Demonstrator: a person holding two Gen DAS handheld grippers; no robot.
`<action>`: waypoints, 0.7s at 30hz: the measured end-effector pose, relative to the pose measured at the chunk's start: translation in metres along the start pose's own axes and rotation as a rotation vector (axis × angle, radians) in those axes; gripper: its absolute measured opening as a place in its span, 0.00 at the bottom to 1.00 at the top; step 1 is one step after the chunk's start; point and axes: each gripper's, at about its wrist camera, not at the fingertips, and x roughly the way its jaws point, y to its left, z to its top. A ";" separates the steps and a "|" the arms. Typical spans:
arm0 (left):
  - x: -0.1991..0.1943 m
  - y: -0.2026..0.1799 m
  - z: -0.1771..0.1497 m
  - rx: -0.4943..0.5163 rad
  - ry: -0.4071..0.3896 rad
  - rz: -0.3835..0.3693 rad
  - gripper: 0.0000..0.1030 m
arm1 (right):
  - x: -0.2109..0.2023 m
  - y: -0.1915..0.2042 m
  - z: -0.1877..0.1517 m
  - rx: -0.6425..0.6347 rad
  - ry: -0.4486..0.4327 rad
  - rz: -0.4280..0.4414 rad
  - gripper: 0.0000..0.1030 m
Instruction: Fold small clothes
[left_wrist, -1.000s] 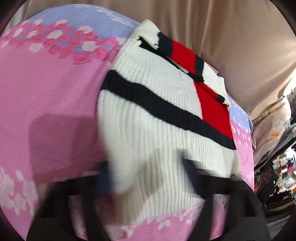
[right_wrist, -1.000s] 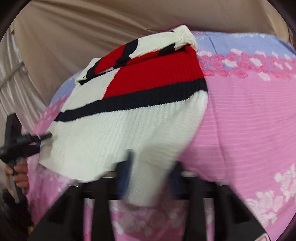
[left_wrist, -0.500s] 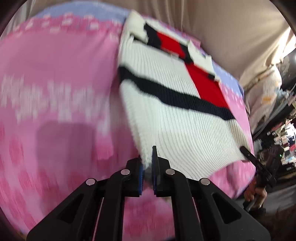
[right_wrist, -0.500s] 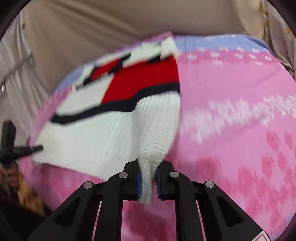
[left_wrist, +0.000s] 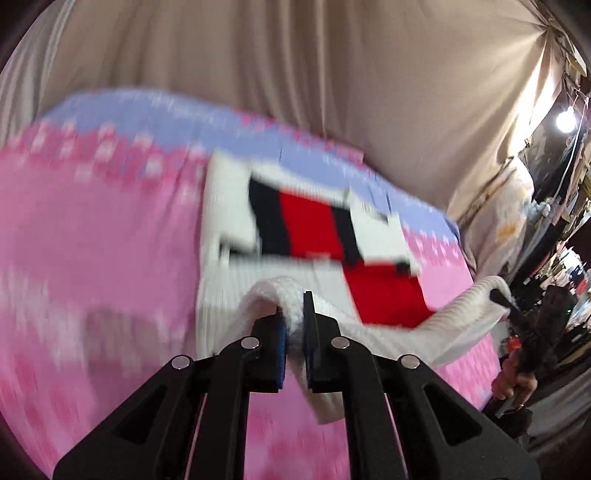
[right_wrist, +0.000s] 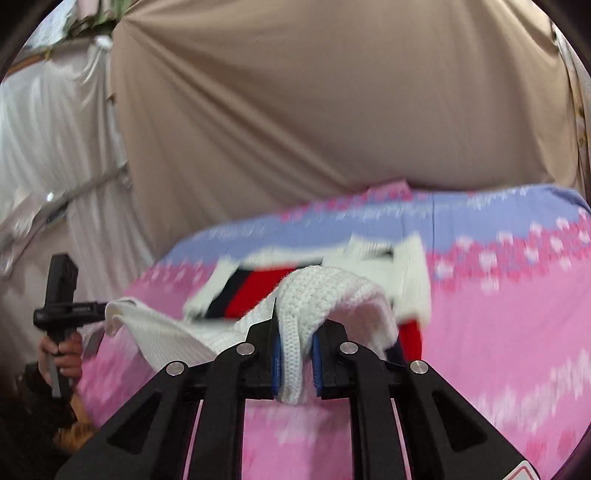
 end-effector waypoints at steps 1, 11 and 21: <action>0.020 0.004 0.031 -0.006 -0.031 0.012 0.07 | 0.026 -0.013 0.018 0.036 0.001 0.007 0.12; 0.160 0.055 0.102 -0.106 -0.032 0.248 0.35 | 0.140 -0.126 0.035 0.368 -0.012 -0.092 0.31; 0.163 0.014 0.061 0.247 0.066 0.276 0.82 | 0.175 -0.087 0.003 -0.004 0.160 -0.284 0.57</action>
